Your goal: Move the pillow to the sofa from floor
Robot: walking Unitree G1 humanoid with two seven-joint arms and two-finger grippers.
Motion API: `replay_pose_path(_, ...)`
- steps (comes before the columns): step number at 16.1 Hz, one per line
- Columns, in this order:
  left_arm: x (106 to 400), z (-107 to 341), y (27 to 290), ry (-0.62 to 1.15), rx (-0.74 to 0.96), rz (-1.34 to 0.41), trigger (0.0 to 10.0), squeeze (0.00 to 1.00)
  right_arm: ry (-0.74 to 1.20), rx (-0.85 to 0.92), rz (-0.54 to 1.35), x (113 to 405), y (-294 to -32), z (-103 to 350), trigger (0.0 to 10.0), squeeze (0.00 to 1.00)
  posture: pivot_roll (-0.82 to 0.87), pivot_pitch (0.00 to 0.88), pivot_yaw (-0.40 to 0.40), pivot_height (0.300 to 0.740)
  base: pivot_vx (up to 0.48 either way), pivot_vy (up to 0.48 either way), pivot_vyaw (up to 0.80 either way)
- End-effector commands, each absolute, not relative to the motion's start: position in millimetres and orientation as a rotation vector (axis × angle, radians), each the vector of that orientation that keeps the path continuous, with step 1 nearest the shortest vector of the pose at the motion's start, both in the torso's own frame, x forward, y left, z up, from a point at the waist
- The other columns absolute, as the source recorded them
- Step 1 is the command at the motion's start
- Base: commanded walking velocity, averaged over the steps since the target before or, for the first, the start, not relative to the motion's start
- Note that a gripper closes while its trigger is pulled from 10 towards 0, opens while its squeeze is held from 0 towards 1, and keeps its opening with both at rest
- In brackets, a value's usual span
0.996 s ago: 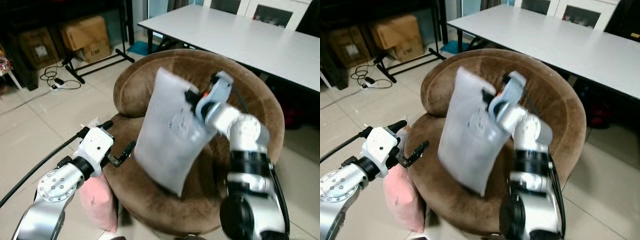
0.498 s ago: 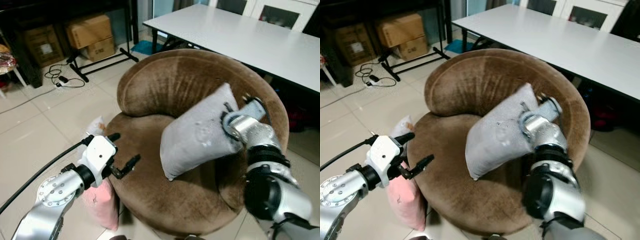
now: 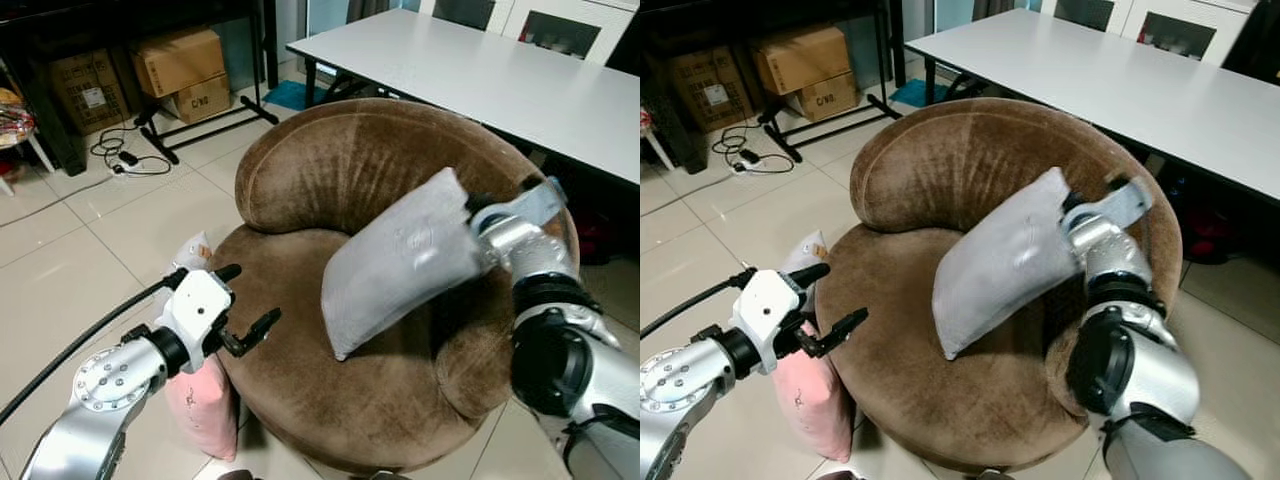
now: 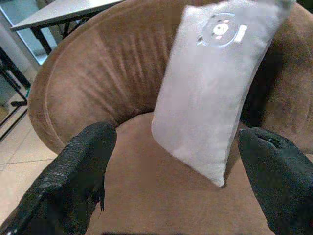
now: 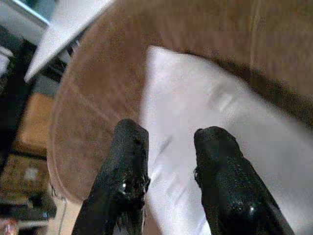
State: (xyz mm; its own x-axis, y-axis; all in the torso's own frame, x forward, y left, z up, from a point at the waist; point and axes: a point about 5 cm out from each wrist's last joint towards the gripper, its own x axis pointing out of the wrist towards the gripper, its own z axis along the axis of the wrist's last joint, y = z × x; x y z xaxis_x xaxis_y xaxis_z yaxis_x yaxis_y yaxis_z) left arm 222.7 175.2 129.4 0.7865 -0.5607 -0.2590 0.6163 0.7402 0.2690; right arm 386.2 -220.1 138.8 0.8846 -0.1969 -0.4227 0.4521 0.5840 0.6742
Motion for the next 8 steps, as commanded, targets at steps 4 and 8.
replay_pose_path(4, 229.3, 133.5, 174.4, 0.101, 0.366, -0.551, 10.0, 0.00, 0.168, 0.624, -0.416, 386.9, -240.4, 154.7, 10.0, 0.00, 0.01, 0.000, -0.038, 0.740, 0.000, 0.000, 0.00)
replay_pose_path(8, 233.7, 139.0, 179.2, 0.039, 0.338, -0.374, 10.0, 0.00, 0.040, 0.476, -0.143, 375.6, -222.2, 169.2, 10.0, 0.00, 0.00, 0.000, -0.040, 0.740, 0.000, 0.000, 0.00)
